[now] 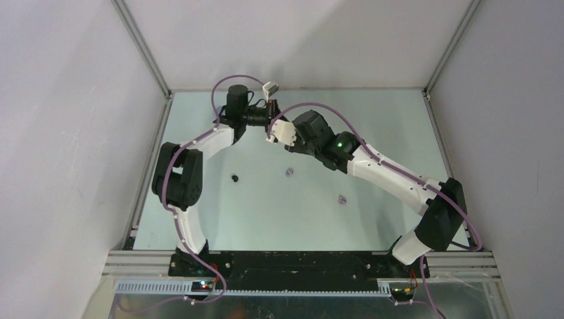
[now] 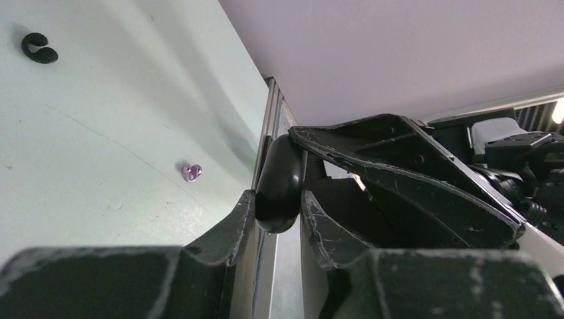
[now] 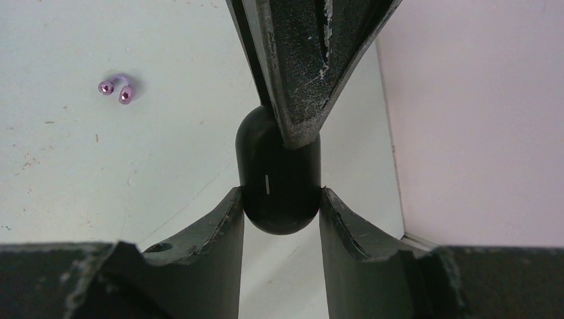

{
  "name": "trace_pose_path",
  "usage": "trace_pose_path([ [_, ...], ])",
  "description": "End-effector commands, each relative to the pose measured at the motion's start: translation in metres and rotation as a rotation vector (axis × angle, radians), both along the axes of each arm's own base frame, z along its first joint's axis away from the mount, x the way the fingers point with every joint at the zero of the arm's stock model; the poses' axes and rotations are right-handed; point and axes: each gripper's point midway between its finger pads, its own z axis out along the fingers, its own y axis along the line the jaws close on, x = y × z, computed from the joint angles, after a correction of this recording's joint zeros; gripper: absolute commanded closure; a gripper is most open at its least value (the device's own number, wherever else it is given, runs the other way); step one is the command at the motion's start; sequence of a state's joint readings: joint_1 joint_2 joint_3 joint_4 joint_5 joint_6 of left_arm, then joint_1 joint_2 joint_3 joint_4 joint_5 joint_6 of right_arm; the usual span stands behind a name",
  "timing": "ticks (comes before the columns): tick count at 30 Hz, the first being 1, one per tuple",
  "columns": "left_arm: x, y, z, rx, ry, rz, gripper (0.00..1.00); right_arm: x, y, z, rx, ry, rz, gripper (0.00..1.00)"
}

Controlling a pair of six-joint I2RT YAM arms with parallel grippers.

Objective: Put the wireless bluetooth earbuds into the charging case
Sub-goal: Pass from the right arm to the left, then pass from the left arm to the right

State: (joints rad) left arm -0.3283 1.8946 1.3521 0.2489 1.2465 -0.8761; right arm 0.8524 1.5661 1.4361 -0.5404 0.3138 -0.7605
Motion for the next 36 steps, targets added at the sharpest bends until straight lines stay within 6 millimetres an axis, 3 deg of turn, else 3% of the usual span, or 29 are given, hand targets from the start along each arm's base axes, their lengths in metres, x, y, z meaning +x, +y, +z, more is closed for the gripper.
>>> trace_pose_path([
  [1, -0.014, -0.007, 0.017, -0.065, -0.008, -0.074, 0.81, 0.011, 0.008, 0.012, 0.045, -0.051, -0.004, 0.7],
  [2, -0.014, -0.008, 0.017, -0.07, -0.007, -0.077, 0.89, 0.011, 0.008, 0.013, 0.05, -0.052, -0.005, 0.66],
  [5, -0.014, -0.007, 0.022, -0.091, -0.009, -0.078, 0.95, 0.01, 0.008, 0.014, 0.066, -0.039, -0.006, 0.57],
  [7, -0.014, -0.008, 0.024, -0.104, -0.01, -0.077, 0.96, 0.01, 0.008, 0.022, 0.089, -0.035, -0.009, 0.38],
  [8, -0.013, -0.007, 0.025, -0.108, 0.013, -0.071, 0.96, 0.007, 0.008, 0.022, 0.097, -0.017, -0.008, 0.24],
  [12, -0.009, -0.004, 0.041, -0.18, -0.029, -0.06, 0.97, 0.001, 0.003, 0.042, 0.209, 0.06, -0.01, 0.03],
  [17, 0.002, 0.009, 0.056, -0.273, -0.035, -0.05, 0.97, -0.015, -0.002, 0.087, 0.466, 0.185, -0.006, 0.01],
  [18, -0.001, 0.012, 0.064, -0.296, -0.052, -0.058, 0.97, -0.011, -0.013, 0.099, 0.518, 0.184, -0.027, 0.01],
  [19, 0.004, 0.015, 0.062, -0.302, -0.035, -0.049, 0.98, -0.018, -0.009, 0.106, 0.604, 0.245, -0.013, 0.01],
  [20, 0.004, 0.016, 0.063, -0.309, -0.05, -0.046, 0.98, -0.015, -0.023, 0.116, 0.666, 0.255, -0.037, 0.01],
  [21, 0.006, 0.017, 0.064, -0.313, -0.064, -0.036, 0.99, -0.023, -0.018, 0.124, 0.76, 0.322, -0.009, 0.01],
  [22, 0.007, 0.018, 0.063, -0.312, -0.062, -0.031, 0.99, -0.018, -0.034, 0.127, 0.818, 0.338, -0.043, 0.01],
  [23, 0.009, 0.019, 0.064, -0.314, -0.073, -0.018, 0.99, -0.023, -0.03, 0.137, 0.908, 0.391, -0.018, 0.01],
  [24, 0.01, 0.02, 0.064, -0.315, -0.076, -0.009, 0.99, -0.018, -0.044, 0.133, 0.951, 0.411, -0.053, 0.01],
  [27, 0.02, 0.022, 0.06, -0.301, -0.079, 0.041, 1.0, -0.015, -0.054, 0.135, 1.145, 0.534, -0.053, 0.01],
  [30, 0.029, 0.024, 0.061, -0.277, -0.096, 0.108, 1.0, -0.016, -0.048, 0.117, 1.264, 0.679, -0.027, 0.02],
  [31, 0.034, 0.023, 0.048, -0.238, -0.086, 0.137, 1.0, -0.016, -0.045, 0.112, 1.273, 0.698, -0.025, 0.02],
  [32, 0.036, 0.024, 0.053, -0.229, -0.111, 0.17, 1.0, -0.013, -0.042, 0.104, 1.283, 0.717, -0.035, 0.02],
  [33, 0.041, 0.024, 0.035, -0.173, -0.095, 0.199, 0.99, -0.013, -0.036, 0.096, 1.278, 0.744, -0.038, 0.03],
  [34, 0.046, 0.026, 0.035, -0.152, -0.159, 0.236, 0.99, -0.013, -0.032, 0.094, 1.283, 0.758, -0.04, 0.03],
  [36, 0.049, 0.028, 0.024, -0.106, -0.124, 0.28, 0.99, -0.013, -0.022, 0.089, 1.292, 0.803, -0.04, 0.04],
])
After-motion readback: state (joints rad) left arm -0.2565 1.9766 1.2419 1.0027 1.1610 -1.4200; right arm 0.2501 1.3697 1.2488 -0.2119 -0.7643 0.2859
